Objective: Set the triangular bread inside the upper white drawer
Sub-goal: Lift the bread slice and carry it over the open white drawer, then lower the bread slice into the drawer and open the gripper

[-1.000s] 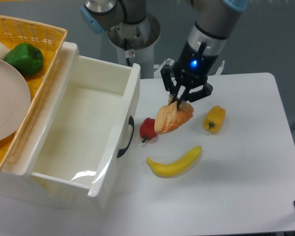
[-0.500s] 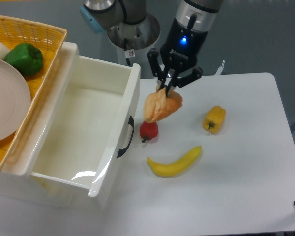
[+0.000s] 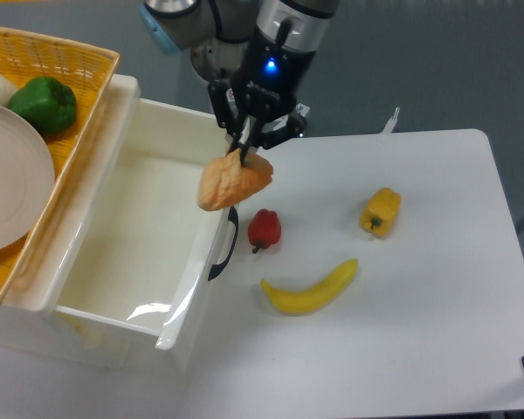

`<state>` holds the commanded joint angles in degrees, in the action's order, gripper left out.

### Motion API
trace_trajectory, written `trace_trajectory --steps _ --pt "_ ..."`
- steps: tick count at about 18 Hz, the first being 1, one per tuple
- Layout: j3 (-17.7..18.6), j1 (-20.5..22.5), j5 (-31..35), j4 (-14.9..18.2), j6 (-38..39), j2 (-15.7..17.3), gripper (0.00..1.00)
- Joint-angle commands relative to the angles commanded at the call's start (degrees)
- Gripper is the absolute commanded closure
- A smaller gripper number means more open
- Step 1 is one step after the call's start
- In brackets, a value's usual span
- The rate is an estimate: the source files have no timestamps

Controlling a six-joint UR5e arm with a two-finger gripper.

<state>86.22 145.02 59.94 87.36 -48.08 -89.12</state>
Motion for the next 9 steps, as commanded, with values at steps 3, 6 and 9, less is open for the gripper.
trace_trajectory --steps 3,6,9 --pt "1.32 -1.66 -0.09 0.00 0.00 0.00 1.00" --pt "1.85 -3.69 -0.09 -0.09 0.00 -0.70 1.00" --pt "1.85 -5.00 -0.44 -0.35 0.09 -1.49 1.00"
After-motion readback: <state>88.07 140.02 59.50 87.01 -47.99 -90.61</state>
